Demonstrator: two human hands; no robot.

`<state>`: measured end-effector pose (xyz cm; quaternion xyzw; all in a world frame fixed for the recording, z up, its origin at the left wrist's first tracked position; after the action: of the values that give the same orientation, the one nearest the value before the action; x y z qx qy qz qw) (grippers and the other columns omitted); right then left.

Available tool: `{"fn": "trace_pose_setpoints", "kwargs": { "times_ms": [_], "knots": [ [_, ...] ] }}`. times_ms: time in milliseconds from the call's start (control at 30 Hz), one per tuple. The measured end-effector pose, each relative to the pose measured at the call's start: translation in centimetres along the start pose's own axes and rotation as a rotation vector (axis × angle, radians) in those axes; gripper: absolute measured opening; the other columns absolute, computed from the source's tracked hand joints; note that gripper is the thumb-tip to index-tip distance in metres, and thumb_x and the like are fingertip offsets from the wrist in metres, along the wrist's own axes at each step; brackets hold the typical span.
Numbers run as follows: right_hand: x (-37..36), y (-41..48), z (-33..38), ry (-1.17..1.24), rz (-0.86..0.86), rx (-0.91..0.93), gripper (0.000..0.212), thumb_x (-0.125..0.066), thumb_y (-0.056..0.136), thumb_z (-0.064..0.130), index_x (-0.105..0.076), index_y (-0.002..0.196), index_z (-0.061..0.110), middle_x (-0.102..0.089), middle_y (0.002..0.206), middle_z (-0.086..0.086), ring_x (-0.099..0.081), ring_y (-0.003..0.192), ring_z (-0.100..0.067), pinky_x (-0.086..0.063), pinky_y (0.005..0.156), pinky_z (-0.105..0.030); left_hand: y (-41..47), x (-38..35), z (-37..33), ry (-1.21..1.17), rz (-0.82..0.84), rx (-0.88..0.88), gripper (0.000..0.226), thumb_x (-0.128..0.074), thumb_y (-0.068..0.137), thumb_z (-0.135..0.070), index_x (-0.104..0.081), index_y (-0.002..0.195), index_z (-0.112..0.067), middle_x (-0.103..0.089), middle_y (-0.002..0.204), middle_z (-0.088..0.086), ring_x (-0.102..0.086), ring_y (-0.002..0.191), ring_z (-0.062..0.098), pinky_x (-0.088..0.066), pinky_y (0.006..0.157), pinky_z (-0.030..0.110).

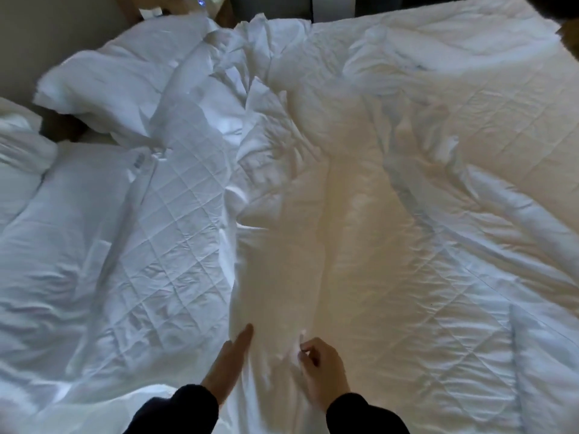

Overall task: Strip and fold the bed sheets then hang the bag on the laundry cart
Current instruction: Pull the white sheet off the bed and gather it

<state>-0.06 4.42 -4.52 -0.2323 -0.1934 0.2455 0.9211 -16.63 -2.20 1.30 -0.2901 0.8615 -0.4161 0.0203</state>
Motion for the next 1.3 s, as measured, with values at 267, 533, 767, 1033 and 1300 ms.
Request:
{"fn": "trace_pose_setpoints", "kwargs": {
  "times_ms": [267,533,767,1033,1300],
  "knots": [
    [4.2,-3.2,5.4,-0.099,-0.003,0.279,0.015,-0.057,0.082,0.018,-0.052,0.069,0.024,-0.05,0.046,0.015,-0.045,0.049,-0.005,-0.033,0.053,-0.017,0.0,1.7,-1.6,0.511,-0.397,-0.17,0.095,-0.056,0.065,-0.057,-0.032,0.143,-0.009,-0.045,0.13,0.024,-0.038,0.124,0.036,-0.028,0.105,0.045],
    [-2.7,-8.4,6.8,-0.966,0.204,0.493,0.024,-0.07,0.048,0.038,-0.052,0.052,0.023,-0.042,0.036,0.004,-0.018,0.038,-0.015,-0.022,0.051,-0.018,1.1,-7.4,-8.9,1.08,0.035,-0.358,0.106,-0.056,0.069,-0.077,-0.015,0.151,-0.022,-0.04,0.143,0.011,-0.042,0.131,0.03,-0.033,0.105,0.042],
    [-4.0,-6.0,4.4,-0.411,0.277,0.139,0.033,-0.038,0.096,0.03,-0.055,0.118,0.013,-0.06,0.116,-0.017,-0.055,0.109,-0.031,-0.036,0.091,-0.032,2.6,-10.5,-4.4,1.707,0.171,-0.45,0.04,-0.05,0.089,-0.014,-0.047,0.129,-0.015,-0.056,0.122,0.007,-0.056,0.114,0.028,-0.043,0.093,0.034],
    [4.2,0.4,-0.5,-0.195,-0.029,0.012,0.114,-0.066,0.068,0.067,-0.004,0.152,0.019,-0.022,0.155,0.002,-0.028,0.14,-0.013,-0.022,0.107,-0.018,0.6,-6.7,-5.4,0.706,0.413,-0.356,0.018,-0.054,0.092,-0.008,-0.07,0.086,-0.012,-0.071,0.077,-0.002,-0.063,0.072,0.007,-0.048,0.068,0.024],
    [14.1,-3.6,1.1,0.189,-0.534,0.124,0.041,-0.06,0.059,0.049,-0.062,0.064,0.008,-0.053,0.053,0.006,-0.044,0.052,-0.006,-0.042,0.058,-0.03,-3.0,-11.5,-8.5,0.166,0.464,-0.259,0.021,-0.05,0.097,-0.007,-0.066,0.112,-0.006,-0.071,0.107,0.015,-0.067,0.101,0.03,-0.054,0.091,0.041]
  ]
}}
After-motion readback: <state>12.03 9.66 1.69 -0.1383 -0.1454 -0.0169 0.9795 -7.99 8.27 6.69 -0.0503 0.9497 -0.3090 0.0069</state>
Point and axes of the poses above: each hand's wrist, its own y-axis towards the middle knuckle, its own x-axis out of the back of the hand, z = x × y, the point moved 5 cm from there along y, towards the middle knuckle
